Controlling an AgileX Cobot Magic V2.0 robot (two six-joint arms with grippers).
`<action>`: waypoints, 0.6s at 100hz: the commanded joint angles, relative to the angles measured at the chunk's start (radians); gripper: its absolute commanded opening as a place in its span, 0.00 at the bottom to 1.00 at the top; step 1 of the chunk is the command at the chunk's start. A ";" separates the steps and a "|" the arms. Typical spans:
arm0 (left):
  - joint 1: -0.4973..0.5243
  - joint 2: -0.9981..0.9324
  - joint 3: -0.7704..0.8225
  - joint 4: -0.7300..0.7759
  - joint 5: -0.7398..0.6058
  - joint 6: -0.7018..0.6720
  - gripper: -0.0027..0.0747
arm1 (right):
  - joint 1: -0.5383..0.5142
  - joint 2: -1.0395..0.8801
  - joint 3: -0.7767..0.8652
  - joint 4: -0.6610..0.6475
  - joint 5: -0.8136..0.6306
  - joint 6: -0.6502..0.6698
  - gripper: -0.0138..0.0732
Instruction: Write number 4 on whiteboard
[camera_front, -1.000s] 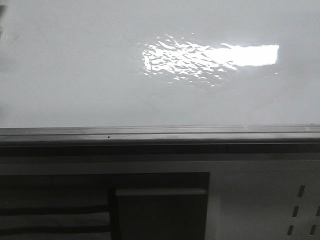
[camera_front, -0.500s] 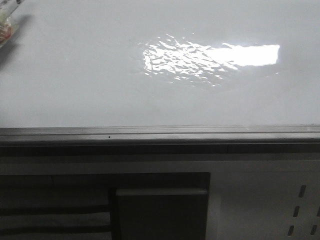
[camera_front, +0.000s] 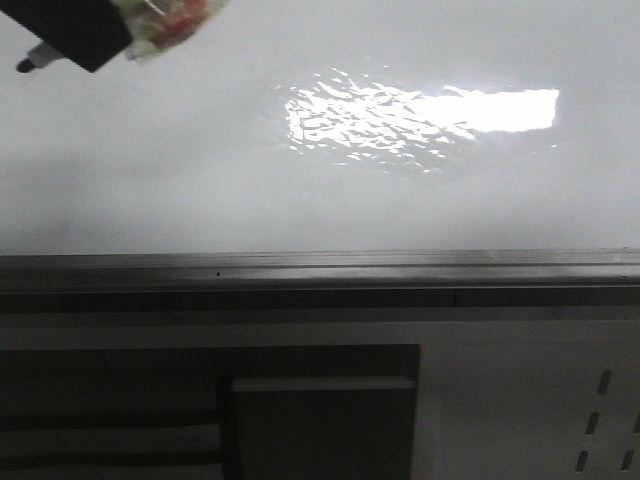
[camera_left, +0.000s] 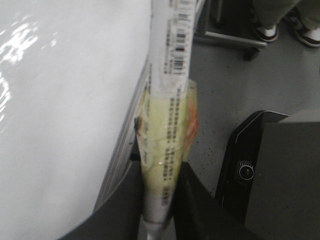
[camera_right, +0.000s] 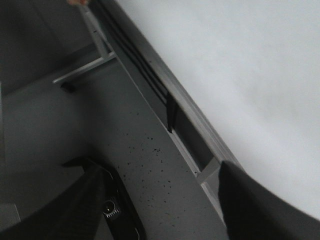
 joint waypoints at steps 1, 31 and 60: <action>-0.068 0.017 -0.055 -0.035 -0.030 0.032 0.01 | 0.067 0.057 -0.069 0.081 -0.022 -0.151 0.66; -0.178 0.092 -0.113 -0.035 -0.079 0.102 0.01 | 0.182 0.175 -0.143 0.150 -0.086 -0.224 0.66; -0.180 0.092 -0.124 -0.035 -0.102 0.102 0.01 | 0.188 0.189 -0.143 0.216 -0.083 -0.284 0.66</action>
